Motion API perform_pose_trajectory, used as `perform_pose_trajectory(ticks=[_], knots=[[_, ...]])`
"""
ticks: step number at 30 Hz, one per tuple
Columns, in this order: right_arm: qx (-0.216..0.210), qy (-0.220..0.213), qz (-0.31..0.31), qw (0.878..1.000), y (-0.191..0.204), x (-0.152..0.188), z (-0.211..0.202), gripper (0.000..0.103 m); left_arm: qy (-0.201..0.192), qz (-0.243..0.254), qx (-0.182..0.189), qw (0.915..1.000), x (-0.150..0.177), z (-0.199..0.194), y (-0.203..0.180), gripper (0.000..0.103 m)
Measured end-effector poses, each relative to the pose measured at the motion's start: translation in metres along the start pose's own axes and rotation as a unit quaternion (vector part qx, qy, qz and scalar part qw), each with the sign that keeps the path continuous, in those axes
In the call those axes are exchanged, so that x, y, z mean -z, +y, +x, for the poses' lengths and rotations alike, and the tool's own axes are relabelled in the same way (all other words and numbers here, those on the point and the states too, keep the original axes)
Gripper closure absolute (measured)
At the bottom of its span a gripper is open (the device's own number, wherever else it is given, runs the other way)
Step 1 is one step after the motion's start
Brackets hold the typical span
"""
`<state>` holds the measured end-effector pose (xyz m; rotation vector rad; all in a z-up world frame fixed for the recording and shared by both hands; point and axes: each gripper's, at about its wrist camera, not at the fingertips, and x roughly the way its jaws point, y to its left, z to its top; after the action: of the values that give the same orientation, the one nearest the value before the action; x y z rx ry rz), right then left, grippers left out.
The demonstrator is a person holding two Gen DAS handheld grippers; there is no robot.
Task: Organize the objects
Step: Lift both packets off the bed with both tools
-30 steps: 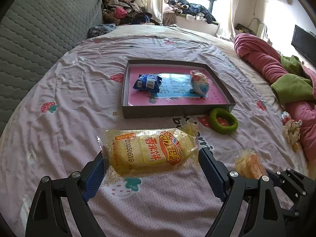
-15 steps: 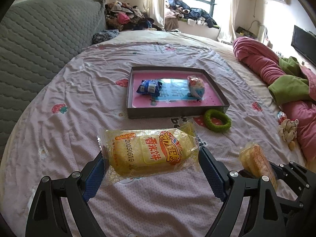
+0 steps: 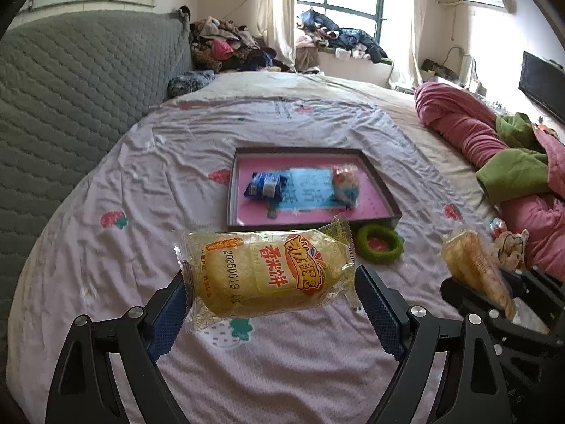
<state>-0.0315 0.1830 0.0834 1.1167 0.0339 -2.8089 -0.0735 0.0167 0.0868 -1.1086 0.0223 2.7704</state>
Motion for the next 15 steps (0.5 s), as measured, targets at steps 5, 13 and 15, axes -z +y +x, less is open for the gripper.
perform_pose_trajectory(ticks=[5,13,15], knots=[[0.006,-0.016,-0.011,1.000,-0.004,-0.021,-0.008,0.064,-0.014,0.000,-0.002,0.9999,-0.018,-0.005,-0.005,0.013],[0.014,-0.029,-0.015,0.999,-0.016,-0.043,-0.008,0.064,-0.026,0.000,0.000,0.9997,-0.044,0.001,-0.015,0.013],[0.015,-0.032,-0.015,0.999,-0.019,-0.048,-0.006,0.064,-0.029,0.000,-0.001,0.9996,-0.050,0.003,-0.018,0.013]])
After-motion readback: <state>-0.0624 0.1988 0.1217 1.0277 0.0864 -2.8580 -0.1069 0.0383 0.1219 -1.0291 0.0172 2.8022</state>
